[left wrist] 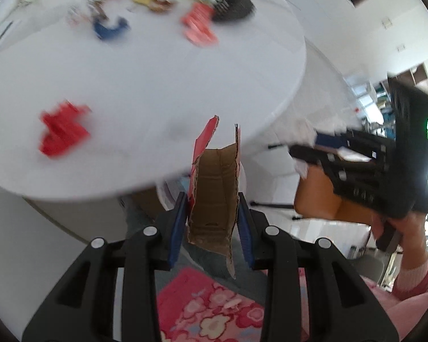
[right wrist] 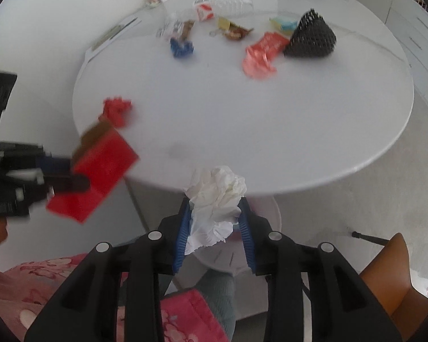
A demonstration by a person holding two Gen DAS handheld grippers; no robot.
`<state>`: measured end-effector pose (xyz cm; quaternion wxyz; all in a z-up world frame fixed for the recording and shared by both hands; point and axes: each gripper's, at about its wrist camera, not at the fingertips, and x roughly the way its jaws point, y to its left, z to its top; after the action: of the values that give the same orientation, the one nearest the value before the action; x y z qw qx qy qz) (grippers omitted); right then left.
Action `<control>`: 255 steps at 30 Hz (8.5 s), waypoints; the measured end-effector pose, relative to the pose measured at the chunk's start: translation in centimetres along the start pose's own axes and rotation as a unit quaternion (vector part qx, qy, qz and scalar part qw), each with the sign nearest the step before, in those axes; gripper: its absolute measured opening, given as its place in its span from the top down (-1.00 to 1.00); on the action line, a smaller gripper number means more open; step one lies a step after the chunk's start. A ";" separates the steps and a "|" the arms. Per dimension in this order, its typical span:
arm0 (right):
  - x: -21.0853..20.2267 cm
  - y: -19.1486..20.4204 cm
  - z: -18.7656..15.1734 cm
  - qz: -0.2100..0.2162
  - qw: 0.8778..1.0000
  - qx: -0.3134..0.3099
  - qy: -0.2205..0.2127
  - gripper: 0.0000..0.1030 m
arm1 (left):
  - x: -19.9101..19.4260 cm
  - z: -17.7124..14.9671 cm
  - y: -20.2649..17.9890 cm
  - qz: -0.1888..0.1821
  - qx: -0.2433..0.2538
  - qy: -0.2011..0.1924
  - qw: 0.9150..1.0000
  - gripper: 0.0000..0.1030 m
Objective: Collect trash
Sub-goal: 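Grasp the brown cardboard with the left tool while the right tool grasps the white tissue, then grasp the red tissue with the left tool while the right tool grasps the pink paper, then carry the red tissue and pink paper to the wastebasket and release both, then move the left tool to the blue wrapper and close on it, then carry the blue wrapper over the wastebasket and open the left tool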
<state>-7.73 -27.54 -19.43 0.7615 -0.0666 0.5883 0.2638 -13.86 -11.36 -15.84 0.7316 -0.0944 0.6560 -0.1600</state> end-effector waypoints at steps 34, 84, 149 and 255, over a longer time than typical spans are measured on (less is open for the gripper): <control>2.3 -0.9 -3.8 0.016 0.998 -0.058 0.016 -0.81 | -1.1 -2.6 1.1 0.118 -0.091 -0.056 0.987 -0.75; 6.3 -0.8 14.2 -0.058 0.995 0.066 -0.057 -0.94 | 5.3 8.6 17.7 0.272 -0.227 -0.086 0.931 0.46; 3.8 0.2 -3.2 -0.007 1.000 0.007 0.015 0.18 | 2.0 -1.1 -0.6 0.122 0.003 -0.045 0.991 0.66; 9.9 -5.6 21.1 -0.081 0.984 0.144 -0.067 -0.96 | 6.1 22.5 13.2 0.187 0.013 -0.185 0.965 0.46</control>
<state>14.83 -20.43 -23.52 0.8199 0.0142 0.5601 0.1180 10.45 -2.86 -23.37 0.8581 0.0119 0.5133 -0.0083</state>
